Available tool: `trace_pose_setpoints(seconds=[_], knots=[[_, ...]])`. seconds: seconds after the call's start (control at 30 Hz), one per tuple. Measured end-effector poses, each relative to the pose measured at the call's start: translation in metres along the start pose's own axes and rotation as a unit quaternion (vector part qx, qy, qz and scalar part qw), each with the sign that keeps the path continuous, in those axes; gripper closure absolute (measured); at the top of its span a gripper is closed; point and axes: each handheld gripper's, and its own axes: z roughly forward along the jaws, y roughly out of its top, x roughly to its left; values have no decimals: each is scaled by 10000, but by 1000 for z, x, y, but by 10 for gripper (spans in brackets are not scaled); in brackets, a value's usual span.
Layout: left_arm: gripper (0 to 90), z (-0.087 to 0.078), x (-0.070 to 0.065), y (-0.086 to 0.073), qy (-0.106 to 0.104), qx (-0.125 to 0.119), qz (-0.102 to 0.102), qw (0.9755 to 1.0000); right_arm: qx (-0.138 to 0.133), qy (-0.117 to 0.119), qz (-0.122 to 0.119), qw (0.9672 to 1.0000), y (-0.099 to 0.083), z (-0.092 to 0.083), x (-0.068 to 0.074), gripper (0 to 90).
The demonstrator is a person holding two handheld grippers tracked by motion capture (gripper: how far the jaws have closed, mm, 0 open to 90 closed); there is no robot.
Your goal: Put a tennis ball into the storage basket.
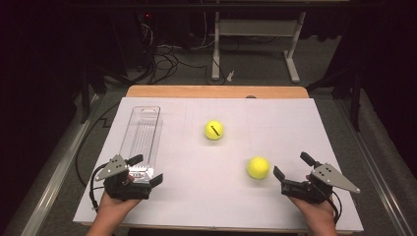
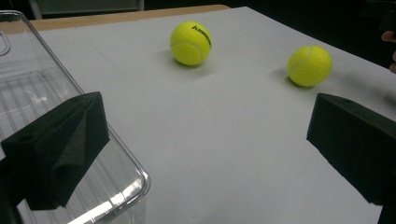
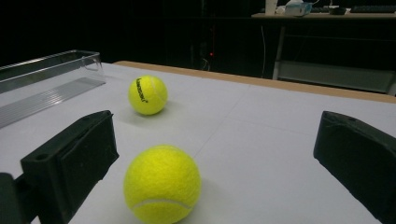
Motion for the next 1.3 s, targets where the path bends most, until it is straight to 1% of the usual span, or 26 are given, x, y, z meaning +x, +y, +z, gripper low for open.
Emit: trace_pose_setpoints(seconds=[0.23, 0.33, 0.63, 0.87, 1.3], knots=[[3, -1, 0, 0, 9, -50, -38, 10000, 8, -21, -7, 10000, 0, 0, 0, 1], [4, -1, 1, 1, 6, -35, -47, 10000, 12, -4, -40, 10000, -1, 0, 0, 1], [4, -1, 2, 1, 27, -39, -62, 10000, 62, 35, -33, 10000, -2, 1, 0, 1], [4, -1, 3, 1, 23, -27, -65, 10000, 86, 20, -34, 10000, -3, 2, -1, 1], [4, -10, 8, 4, 68, -110, -118, 9998, 79, 5, -47, 10000, -3, 1, -2, 1]])
